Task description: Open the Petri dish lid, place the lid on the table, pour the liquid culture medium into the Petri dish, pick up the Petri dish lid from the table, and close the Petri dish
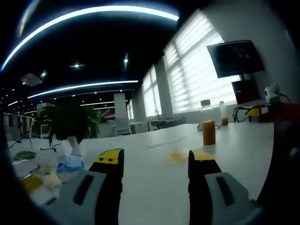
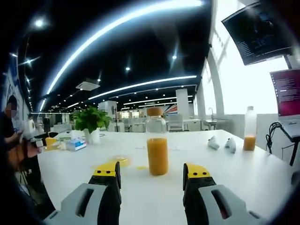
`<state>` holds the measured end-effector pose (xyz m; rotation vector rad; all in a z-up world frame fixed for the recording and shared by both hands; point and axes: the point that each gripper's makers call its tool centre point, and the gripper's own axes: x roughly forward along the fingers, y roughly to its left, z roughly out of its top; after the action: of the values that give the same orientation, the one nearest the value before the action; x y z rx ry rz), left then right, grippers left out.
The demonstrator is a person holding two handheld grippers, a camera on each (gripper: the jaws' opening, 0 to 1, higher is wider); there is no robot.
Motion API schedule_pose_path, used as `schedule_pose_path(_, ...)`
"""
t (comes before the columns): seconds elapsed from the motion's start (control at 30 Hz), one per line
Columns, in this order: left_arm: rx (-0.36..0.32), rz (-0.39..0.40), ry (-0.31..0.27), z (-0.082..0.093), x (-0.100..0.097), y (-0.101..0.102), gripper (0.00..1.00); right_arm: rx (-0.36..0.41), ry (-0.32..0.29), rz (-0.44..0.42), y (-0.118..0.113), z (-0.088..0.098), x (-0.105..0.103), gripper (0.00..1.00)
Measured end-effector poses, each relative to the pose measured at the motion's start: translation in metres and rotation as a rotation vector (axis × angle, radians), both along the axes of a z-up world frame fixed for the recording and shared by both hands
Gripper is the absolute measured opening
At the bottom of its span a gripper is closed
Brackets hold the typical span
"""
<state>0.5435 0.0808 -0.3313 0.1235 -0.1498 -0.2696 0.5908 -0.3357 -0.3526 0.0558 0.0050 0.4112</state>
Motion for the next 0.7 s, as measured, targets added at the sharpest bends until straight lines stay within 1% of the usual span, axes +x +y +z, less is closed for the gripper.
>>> schedule_pose_path(0.17,-0.009,0.015,0.007,-0.0030,0.0014,0.0051,0.47,-0.004,-0.005,-0.011,-0.0014,-0.0047,0.0022,0.49)
schedule_pose_path(0.3,-0.031,0.018,0.000,-0.0027,0.0013,0.0077,0.47,0.007,-0.008,-0.029,-0.0020,-0.0051,0.0011,0.49)
schedule_pose_path(0.37,-0.028,0.016,0.000,-0.0032,0.0018,0.0075,0.47,-0.006,-0.010,-0.032,-0.0009,-0.0059,-0.0006,0.49)
schedule_pose_path(0.47,-0.020,0.010,-0.003,-0.0029,0.0023,0.0064,0.47,0.006,-0.016,-0.050,-0.0036,-0.0033,-0.0023,0.49)
schedule_pose_path(0.7,-0.029,-0.002,-0.010,-0.0004,0.0064,0.0041,0.47,0.035,-0.037,-0.087,-0.0088,0.0034,-0.0052,0.49)
